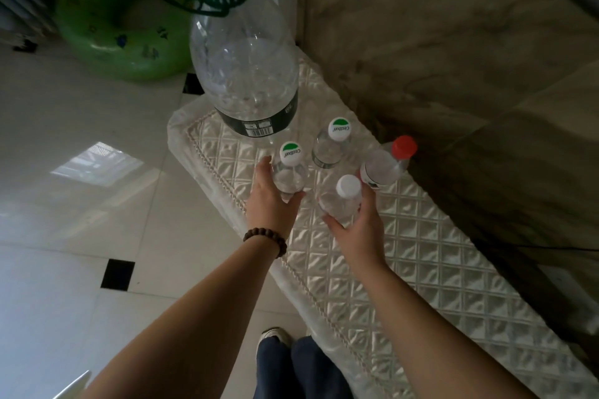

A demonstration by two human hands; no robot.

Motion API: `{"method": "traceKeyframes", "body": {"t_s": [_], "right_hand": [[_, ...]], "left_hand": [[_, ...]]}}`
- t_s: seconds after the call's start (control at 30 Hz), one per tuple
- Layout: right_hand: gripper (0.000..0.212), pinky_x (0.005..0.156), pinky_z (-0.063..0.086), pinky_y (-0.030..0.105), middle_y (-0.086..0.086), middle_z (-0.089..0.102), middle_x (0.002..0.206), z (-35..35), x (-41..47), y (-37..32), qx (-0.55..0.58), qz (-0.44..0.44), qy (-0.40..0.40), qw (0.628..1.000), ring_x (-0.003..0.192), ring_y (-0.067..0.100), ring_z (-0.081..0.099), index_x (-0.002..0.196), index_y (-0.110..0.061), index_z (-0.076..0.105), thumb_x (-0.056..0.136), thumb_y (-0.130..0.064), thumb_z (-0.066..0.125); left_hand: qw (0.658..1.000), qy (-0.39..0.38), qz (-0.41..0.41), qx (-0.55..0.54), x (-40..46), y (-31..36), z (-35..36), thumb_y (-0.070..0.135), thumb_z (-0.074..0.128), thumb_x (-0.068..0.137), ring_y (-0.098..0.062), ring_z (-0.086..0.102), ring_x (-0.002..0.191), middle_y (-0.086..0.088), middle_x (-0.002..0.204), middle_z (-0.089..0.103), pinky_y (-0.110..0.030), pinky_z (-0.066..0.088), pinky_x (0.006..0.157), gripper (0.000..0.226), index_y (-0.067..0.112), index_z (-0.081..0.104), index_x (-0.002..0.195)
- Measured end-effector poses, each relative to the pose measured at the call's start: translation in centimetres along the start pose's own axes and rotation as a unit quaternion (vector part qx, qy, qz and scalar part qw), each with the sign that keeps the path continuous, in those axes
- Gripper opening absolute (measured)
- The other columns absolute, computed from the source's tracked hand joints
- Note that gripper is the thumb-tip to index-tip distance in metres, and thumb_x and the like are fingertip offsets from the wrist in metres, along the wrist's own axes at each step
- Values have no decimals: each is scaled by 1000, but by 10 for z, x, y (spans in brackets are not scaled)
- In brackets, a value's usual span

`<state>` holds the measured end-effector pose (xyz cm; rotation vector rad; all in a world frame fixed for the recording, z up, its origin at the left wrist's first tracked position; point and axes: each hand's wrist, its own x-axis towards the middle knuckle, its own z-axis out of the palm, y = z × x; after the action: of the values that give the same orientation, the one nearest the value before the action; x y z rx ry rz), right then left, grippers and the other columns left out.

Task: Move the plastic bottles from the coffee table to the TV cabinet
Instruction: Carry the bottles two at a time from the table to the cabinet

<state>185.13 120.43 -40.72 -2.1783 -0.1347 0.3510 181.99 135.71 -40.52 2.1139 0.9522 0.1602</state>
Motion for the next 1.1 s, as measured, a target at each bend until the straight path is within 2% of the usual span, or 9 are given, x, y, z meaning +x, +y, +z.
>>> {"method": "traceKeyframes", "body": {"t_s": [0.07, 0.13, 0.23, 0.33, 0.4, 0.53, 0.77, 1.1], "right_hand": [[91, 109, 31, 22, 4, 43, 148, -6, -1, -5, -1, 7, -9, 1000, 136, 16, 38, 147, -16, 29, 73, -22, 82], [89, 110, 32, 26, 4, 41, 149, -15, -5, -12, -10, 13, -18, 1000, 138, 16, 37, 147, -15, 29, 75, -26, 80], [82, 107, 32, 24, 6, 39, 150, -34, -16, -32, -48, 7, -23, 999, 138, 19, 36, 147, -14, 29, 81, -33, 74], [74, 112, 34, 42, 9, 35, 152, -57, -33, -59, -144, -40, -22, 989, 142, 24, 29, 147, -17, 27, 87, -46, 61], [71, 117, 23, 47, 9, 24, 158, -74, -46, -80, -213, -61, -37, 974, 148, 26, 14, 150, -18, 24, 92, -49, 51], [68, 120, 5, 44, 5, 9, 162, -108, -73, -121, -276, -103, -65, 953, 149, 23, -2, 152, -21, 19, 95, -52, 41], [69, 120, 0, 43, 5, 3, 162, -143, -112, -165, -309, -172, -99, 930, 149, 22, -8, 153, -22, 12, 96, -54, 34], [67, 119, -4, 41, 2, -2, 162, -113, -166, -193, -327, -284, -198, 879, 148, 18, -12, 153, -23, 9, 97, -54, 31]], "left_hand": [[1000, -21, 0, 17, -3, 3, -6, 39, 81, 69, -24, 45, 131, -4, 146, 43, -45, 43, 102, 103, 26, 15, 148], [999, -34, -2, 39, -9, 8, -15, 44, 79, 70, -24, 36, 138, -5, 152, 35, -48, 37, 108, 111, 28, 5, 150], [997, -30, 1, 70, -23, 21, -37, 53, 68, 78, -22, 20, 145, -4, 157, 23, -48, 25, 115, 104, 20, 4, 152], [993, -21, 0, 114, -44, 41, -70, 54, 54, 87, -19, 4, 148, -3, 160, 13, -45, 13, 119, 91, 17, 4, 152], [990, -22, 1, 136, -62, 54, -93, 55, 47, 90, -18, -2, 148, -1, 161, 8, -46, 9, 120, 86, 17, 2, 153], [984, -24, -5, 176, -98, 77, -137, 58, 38, 92, -17, -9, 147, 1, 161, -2, -45, 1, 120, 82, 22, -4, 153], [979, 25, 0, 201, -157, 98, -188, 59, 31, 93, -17, -12, 147, 3, 161, -3, -46, -1, 119, 77, 25, -3, 153], [965, 116, -152, 180, -255, 58, -229, 57, 30, 95, -17, -11, 147, 3, 161, -3, -44, -3, 119, 72, 29, -5, 152]]}}
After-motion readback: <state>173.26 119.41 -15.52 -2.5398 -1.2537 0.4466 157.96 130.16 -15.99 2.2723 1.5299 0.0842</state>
